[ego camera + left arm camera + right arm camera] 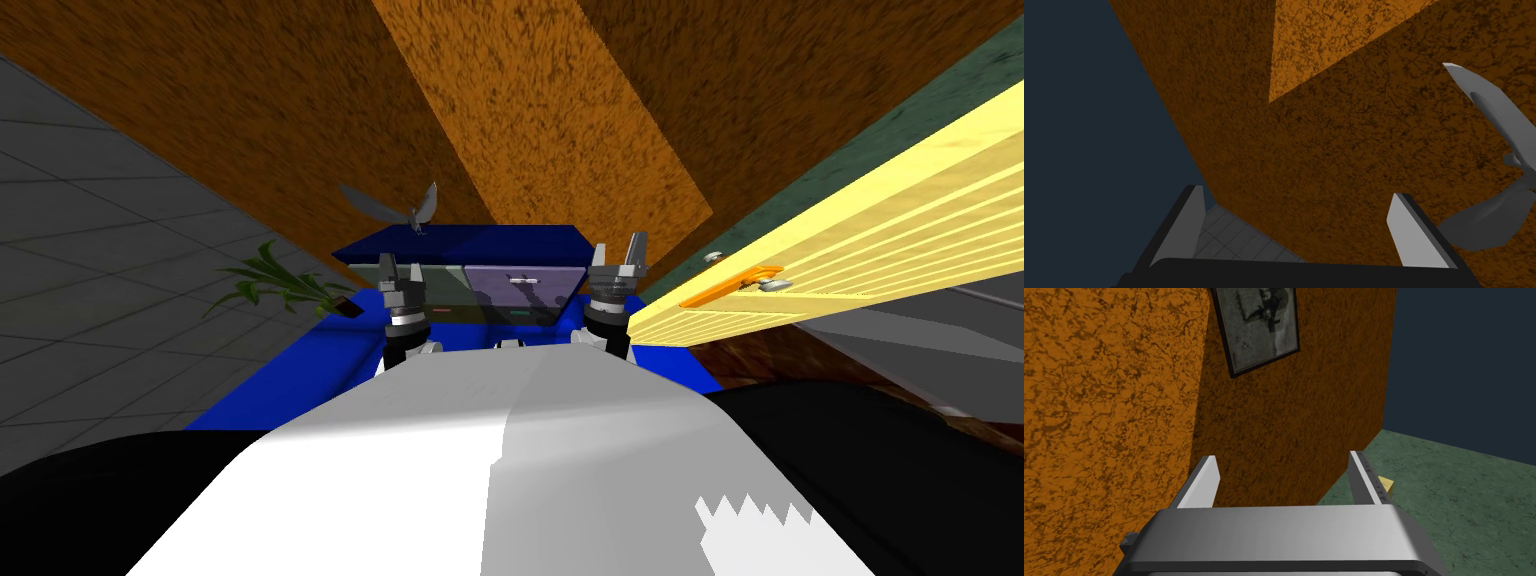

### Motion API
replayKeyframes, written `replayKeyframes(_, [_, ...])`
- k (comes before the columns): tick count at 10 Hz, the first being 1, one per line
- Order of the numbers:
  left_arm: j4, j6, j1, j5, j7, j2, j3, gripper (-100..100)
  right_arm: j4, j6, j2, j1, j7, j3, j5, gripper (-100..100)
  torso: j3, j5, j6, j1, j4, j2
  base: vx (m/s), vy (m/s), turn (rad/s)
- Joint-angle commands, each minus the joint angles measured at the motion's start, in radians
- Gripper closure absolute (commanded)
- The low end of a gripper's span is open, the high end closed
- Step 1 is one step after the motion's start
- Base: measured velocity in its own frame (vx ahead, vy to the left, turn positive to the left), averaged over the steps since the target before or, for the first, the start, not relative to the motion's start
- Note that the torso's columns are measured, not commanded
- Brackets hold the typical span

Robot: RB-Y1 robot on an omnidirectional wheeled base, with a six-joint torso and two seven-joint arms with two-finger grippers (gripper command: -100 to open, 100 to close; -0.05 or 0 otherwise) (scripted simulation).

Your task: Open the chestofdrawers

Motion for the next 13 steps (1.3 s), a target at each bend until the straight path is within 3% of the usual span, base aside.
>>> replayKeyframes(1, [0.041, -0.006, -0.007, -0.003, 0.001, 0.034, -0.007, -100, 0.0, 0.0, 0.0, 0.0, 0.0, 0.0, 0.0, 0, 0.0, 0.0, 0.0, 0.0, 0.0, 0.0, 0.019, -0.03, 0.015])
replayKeyframes(4, [0.131, -0.008, -0.047, -0.014, -0.004, 0.066, -0.027, -100, 0.0, 0.0, 0.0, 0.0, 0.0, 0.0, 0.0, 0, 0.0, 0.0, 0.0, 0.0, 0.0, 0.001, 0.017, -0.039, 0.036])
replayKeyframes(8, [0.212, -0.009, -0.076, -0.022, -0.008, 0.077, -0.041, -100, 0.0, 0.0, 0.0, 0.0, 0.0, 0.0, 0.0, 0, 0.0, 0.0, 0.0, 0.0, 0.0, 0.0, 0.022, -0.031, 0.023])
replayKeyframes(13, [0.374, -0.012, -0.145, -0.042, -0.017, 0.088, -0.075, -100, 0.0, 0.0, 0.0, 0.0, 0.0, 0.0, 0.0, 0, 0.0, 0.0, 0.0, 0.0, 0.0, 0.001, 0.022, -0.042, 0.037])
